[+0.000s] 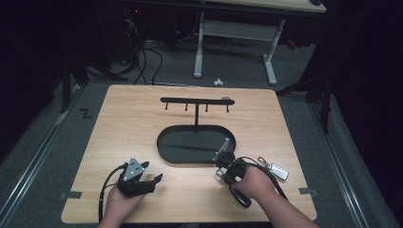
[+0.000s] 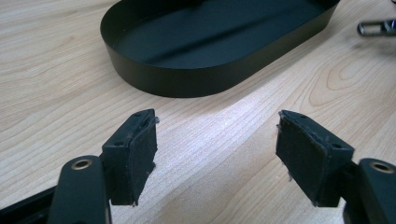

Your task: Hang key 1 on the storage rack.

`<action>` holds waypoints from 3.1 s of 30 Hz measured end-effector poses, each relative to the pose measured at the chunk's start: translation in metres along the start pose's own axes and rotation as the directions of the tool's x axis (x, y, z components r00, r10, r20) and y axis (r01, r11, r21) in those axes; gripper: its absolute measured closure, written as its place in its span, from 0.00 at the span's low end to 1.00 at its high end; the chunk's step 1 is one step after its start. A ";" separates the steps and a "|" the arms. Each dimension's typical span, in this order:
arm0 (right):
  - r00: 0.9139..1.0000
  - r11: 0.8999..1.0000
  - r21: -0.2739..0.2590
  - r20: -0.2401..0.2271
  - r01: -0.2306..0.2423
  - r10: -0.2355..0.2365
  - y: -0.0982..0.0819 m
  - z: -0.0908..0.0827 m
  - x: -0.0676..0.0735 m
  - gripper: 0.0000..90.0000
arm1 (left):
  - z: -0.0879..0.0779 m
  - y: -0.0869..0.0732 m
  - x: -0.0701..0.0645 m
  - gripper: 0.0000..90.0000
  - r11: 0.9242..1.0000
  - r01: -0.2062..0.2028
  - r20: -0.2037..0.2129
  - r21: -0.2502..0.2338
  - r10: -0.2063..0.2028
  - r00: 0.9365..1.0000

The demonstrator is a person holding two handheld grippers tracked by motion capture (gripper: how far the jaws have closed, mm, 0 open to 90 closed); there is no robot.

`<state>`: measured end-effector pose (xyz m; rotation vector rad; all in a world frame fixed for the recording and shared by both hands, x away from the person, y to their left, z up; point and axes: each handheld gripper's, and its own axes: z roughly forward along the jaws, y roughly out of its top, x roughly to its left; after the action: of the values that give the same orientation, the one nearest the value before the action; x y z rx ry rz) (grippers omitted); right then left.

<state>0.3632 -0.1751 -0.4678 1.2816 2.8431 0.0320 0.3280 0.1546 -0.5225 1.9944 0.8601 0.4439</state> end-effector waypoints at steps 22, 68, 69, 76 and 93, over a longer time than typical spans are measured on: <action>1.000 0.992 -0.125 0.006 -0.016 0.017 0.000 -0.061 -0.008 0.90 | -0.002 0.000 0.000 0.33 1.000 0.005 0.007 -0.010 -0.004 1.000; 0.997 0.971 -0.231 0.031 -0.063 0.072 0.060 -0.127 -0.035 0.90 | -0.003 -0.001 0.002 0.33 1.000 0.014 0.014 -0.012 -0.014 1.000; 0.996 0.970 -0.231 0.029 -0.070 0.079 0.062 -0.128 -0.036 0.90 | -0.004 -0.001 0.002 0.33 1.000 0.014 0.015 -0.014 -0.014 1.000; 0.995 0.966 -0.244 0.031 -0.083 0.093 0.072 -0.136 -0.041 0.90 | -0.003 -0.001 0.002 0.33 1.000 0.014 0.021 -0.010 -0.014 1.000; 0.996 0.958 -0.279 0.046 -0.062 0.078 0.097 -0.150 -0.039 0.90 | -0.006 -0.004 0.005 0.33 1.000 0.023 0.022 -0.009 -0.023 1.000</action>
<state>0.4570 -0.1417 -0.3147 1.2977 2.6254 0.3755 0.3260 0.1632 -0.5225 1.9755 0.8654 0.4118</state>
